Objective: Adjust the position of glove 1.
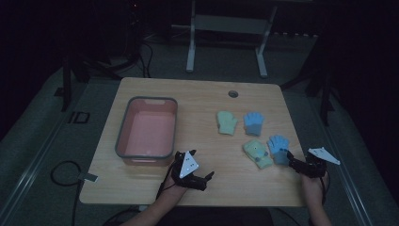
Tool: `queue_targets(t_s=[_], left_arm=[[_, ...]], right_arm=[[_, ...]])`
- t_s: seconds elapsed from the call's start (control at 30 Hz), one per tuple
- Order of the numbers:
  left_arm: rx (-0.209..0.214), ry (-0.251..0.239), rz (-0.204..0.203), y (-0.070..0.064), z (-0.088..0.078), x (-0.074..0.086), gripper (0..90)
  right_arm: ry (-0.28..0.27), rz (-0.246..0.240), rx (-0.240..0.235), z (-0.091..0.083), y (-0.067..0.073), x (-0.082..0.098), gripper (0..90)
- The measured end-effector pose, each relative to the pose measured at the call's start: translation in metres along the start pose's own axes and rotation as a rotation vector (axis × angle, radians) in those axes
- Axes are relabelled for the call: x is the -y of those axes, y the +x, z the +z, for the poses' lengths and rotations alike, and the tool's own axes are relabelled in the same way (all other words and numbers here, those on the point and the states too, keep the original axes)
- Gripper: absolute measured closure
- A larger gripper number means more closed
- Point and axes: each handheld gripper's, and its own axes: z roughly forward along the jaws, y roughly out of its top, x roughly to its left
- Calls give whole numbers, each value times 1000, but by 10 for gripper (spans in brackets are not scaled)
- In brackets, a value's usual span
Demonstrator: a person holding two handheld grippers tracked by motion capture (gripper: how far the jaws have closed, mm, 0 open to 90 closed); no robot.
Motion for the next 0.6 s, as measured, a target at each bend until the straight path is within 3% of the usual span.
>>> queue_targets(t_s=[0.33, 0.6], left_arm=[[-19, -9, 11, -2, -1, 0, 1], [-1, -20, 3, -1, -1, 0, 2]], right_arm=[[36, -44, 21, 2, 5, -1, 130], [86, 8, 5, 3, 0, -5, 128]])
